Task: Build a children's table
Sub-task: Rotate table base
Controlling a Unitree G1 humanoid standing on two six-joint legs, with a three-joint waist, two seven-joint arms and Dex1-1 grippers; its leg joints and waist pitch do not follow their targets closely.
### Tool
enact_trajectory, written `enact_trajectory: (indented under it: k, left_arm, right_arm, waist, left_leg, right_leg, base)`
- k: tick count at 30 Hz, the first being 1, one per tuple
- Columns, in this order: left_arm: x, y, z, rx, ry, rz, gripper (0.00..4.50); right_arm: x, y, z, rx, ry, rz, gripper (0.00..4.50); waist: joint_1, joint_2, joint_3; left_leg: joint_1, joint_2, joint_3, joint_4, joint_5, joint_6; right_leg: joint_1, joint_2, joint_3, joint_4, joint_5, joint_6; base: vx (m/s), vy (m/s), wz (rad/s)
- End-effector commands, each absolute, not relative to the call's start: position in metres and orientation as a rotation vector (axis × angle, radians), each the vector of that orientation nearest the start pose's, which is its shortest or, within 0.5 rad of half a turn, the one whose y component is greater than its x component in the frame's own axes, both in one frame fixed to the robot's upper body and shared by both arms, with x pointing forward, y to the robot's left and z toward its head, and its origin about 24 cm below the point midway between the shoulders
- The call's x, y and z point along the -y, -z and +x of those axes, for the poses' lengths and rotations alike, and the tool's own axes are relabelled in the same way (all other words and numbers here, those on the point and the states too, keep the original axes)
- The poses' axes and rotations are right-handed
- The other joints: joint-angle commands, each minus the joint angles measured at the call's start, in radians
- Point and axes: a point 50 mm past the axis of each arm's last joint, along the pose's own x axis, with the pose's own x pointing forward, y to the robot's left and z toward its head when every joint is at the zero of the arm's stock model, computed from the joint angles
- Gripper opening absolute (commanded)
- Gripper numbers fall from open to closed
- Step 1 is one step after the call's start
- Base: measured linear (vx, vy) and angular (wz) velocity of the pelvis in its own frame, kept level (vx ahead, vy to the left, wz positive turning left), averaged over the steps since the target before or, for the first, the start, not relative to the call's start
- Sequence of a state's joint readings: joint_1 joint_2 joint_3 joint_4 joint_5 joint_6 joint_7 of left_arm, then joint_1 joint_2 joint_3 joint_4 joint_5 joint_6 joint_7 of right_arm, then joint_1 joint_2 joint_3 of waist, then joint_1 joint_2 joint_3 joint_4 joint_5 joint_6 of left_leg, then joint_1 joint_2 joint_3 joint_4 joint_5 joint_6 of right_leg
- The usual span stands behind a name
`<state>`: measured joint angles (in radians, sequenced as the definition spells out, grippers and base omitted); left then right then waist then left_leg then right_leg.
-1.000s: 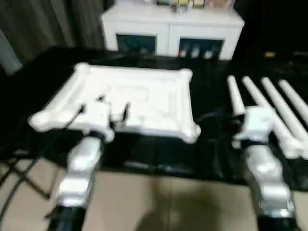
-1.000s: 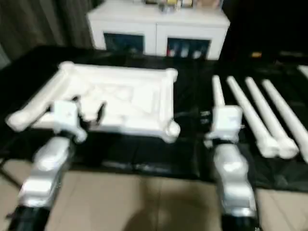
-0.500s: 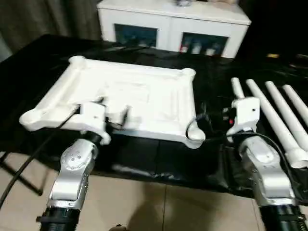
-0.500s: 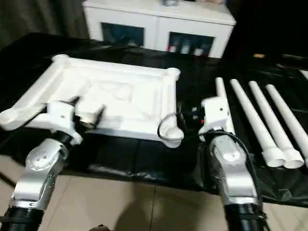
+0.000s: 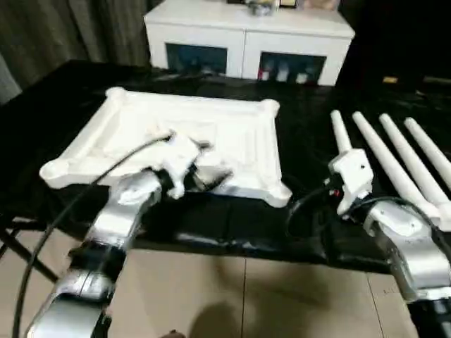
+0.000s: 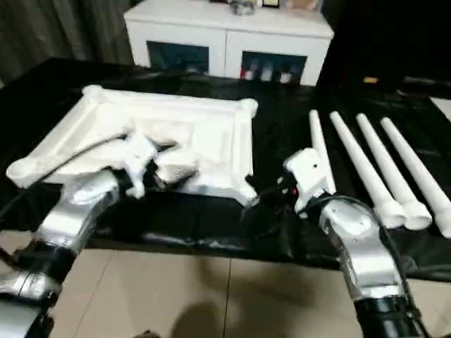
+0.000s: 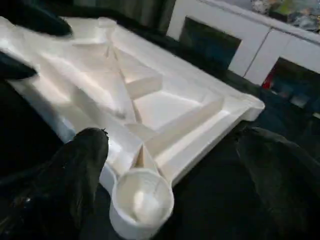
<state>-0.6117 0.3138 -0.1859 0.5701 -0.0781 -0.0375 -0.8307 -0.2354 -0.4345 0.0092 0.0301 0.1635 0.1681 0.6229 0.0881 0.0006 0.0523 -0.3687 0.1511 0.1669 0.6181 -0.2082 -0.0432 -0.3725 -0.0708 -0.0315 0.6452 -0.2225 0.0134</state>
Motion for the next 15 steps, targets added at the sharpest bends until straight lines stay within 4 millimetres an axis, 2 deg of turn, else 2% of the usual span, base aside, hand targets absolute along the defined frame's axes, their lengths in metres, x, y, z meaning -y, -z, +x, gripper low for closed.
enact_trajectory:
  k: [1,2,3,4,5,6,7,8,10,11,12,13,14,15]
  left_arm:
    - [-0.127,-0.081,0.345,-0.155,1.004,0.377,4.42]
    - [-0.124,-0.080,0.348,-0.168,1.017,0.387,4.42]
    - [-0.120,-0.080,0.350,-0.177,1.036,0.382,4.42]
    - [-0.118,-0.081,0.352,-0.181,1.054,0.379,4.42]
    - [-0.114,-0.082,0.354,-0.182,1.065,0.382,4.42]
    - [-0.114,-0.082,0.355,-0.179,1.064,0.386,4.42]
    - [-0.111,-0.082,0.356,-0.189,1.080,0.379,4.42]
    - [-0.109,-0.081,0.356,-0.194,1.099,0.382,4.42]
    - [-0.105,-0.077,0.356,-0.225,1.140,0.412,4.42]
    - [-0.104,-0.076,0.356,-0.228,1.146,0.433,4.42]
    - [-0.102,-0.075,0.354,-0.244,1.182,0.441,4.42]
    - [-0.101,-0.074,0.354,-0.247,1.191,0.442,4.42]
    - [-0.093,-0.075,0.354,-0.243,1.225,0.439,4.42]
    - [-0.090,-0.075,0.355,-0.234,1.227,0.437,4.42]
  right_arm:
    - [0.189,-0.102,0.288,-0.030,-0.649,-0.275,4.47]
    - [0.192,-0.102,0.287,-0.030,-0.650,-0.272,4.47]
    - [0.194,-0.102,0.288,-0.032,-0.644,-0.269,4.47]
    - [0.195,-0.102,0.289,-0.034,-0.642,-0.266,4.47]
    - [0.196,-0.101,0.290,-0.038,-0.643,-0.264,4.47]
    - [0.196,-0.101,0.290,-0.039,-0.646,-0.265,4.47]
    - [0.193,-0.101,0.289,-0.040,-0.669,-0.274,4.47]
    - [0.192,-0.100,0.287,-0.048,-0.696,-0.273,4.47]
    - [0.188,-0.098,0.279,-0.095,-0.783,-0.268,4.47]
    - [0.187,-0.096,0.275,-0.115,-0.811,-0.264,4.47]
    - [0.186,-0.094,0.270,-0.145,-0.853,-0.286,4.47]
    - [0.186,-0.093,0.269,-0.151,-0.861,-0.291,4.47]
    - [0.189,-0.089,0.261,-0.199,-0.902,-0.333,4.47]
    - [0.192,-0.087,0.258,-0.211,-0.906,-0.343,4.47]
  waist:
    - [0.004,-0.008,-0.052]
    - [0.004,-0.012,-0.052]
    - [0.002,-0.019,-0.047]
    - [0.007,-0.013,-0.052]
    - [0.005,-0.013,-0.054]
    - [0.005,-0.003,-0.057]
    - [0.004,-0.007,-0.059]
    - [0.004,-0.001,-0.065]
    - [0.006,0.006,-0.069]
    - [0.007,0.004,-0.070]
    - [0.008,0.018,-0.072]
    - [0.010,0.014,-0.073]
    - [0.008,0.027,-0.073]
    - [0.008,0.027,-0.073]
  left_leg:
    - [0.011,0.070,-0.031,-0.094,-0.214,0.006]
    - [0.010,0.072,-0.030,-0.092,-0.198,0.017]
    - [0.006,0.071,-0.028,-0.094,-0.192,0.028]
    - [0.012,0.073,-0.027,-0.090,-0.183,0.033]
    - [0.008,0.075,-0.027,-0.088,-0.155,0.044]
    - [0.009,0.076,-0.025,-0.084,-0.129,0.055]
    - [0.008,0.076,-0.025,-0.083,-0.115,0.065]
    - [0.007,0.075,-0.023,-0.077,-0.085,0.091]
    - [0.006,0.078,-0.025,-0.075,-0.081,0.110]
    - [0.007,0.080,-0.026,-0.075,-0.078,0.116]
    - [0.007,0.081,-0.027,-0.072,-0.069,0.124]
    - [0.009,0.085,-0.025,-0.073,-0.075,0.126]
    - [0.010,0.085,-0.024,-0.072,-0.090,0.120]
    - [0.010,0.085,-0.024,-0.072,-0.090,0.120]
  right_leg:
    - [0.028,-0.085,0.049,-0.097,-0.182,-0.189]
    - [0.027,-0.087,0.048,-0.093,-0.151,-0.202]
    - [0.026,-0.087,0.047,-0.096,-0.149,-0.207]
    - [0.025,-0.090,0.046,-0.094,-0.135,-0.221]
    - [0.027,-0.089,0.043,-0.088,-0.083,-0.239]
    - [0.024,-0.085,0.041,-0.081,-0.002,-0.259]
    - [0.026,-0.085,0.039,-0.078,0.039,-0.269]
    - [0.028,-0.084,0.036,-0.070,0.132,-0.295]
    - [0.035,-0.085,0.034,-0.068,0.170,-0.307]
    - [0.037,-0.087,0.033,-0.066,0.186,-0.312]
    - [0.037,-0.090,0.033,-0.064,0.208,-0.321]
    - [0.037,-0.091,0.032,-0.067,0.212,-0.322]
    - [0.036,-0.089,0.032,-0.068,0.219,-0.330]
    - [0.036,-0.089,0.032,-0.068,0.219,-0.330]
  base:
    - [0.000,0.000,0.00]
    - [0.000,0.000,0.00]
    - [0.000,0.000,0.00]
    - [0.000,0.000,0.00]
    - [0.000,0.000,0.00]
    - [0.000,0.000,0.00]
    - [0.000,0.000,0.00]
    - [0.000,0.000,0.00]
    - [0.000,0.000,0.00]
    - [0.000,0.000,0.00]
    - [0.000,0.000,0.00]
    - [0.000,0.000,0.00]
    - [0.000,0.000,0.00]
    - [0.000,0.000,0.00]
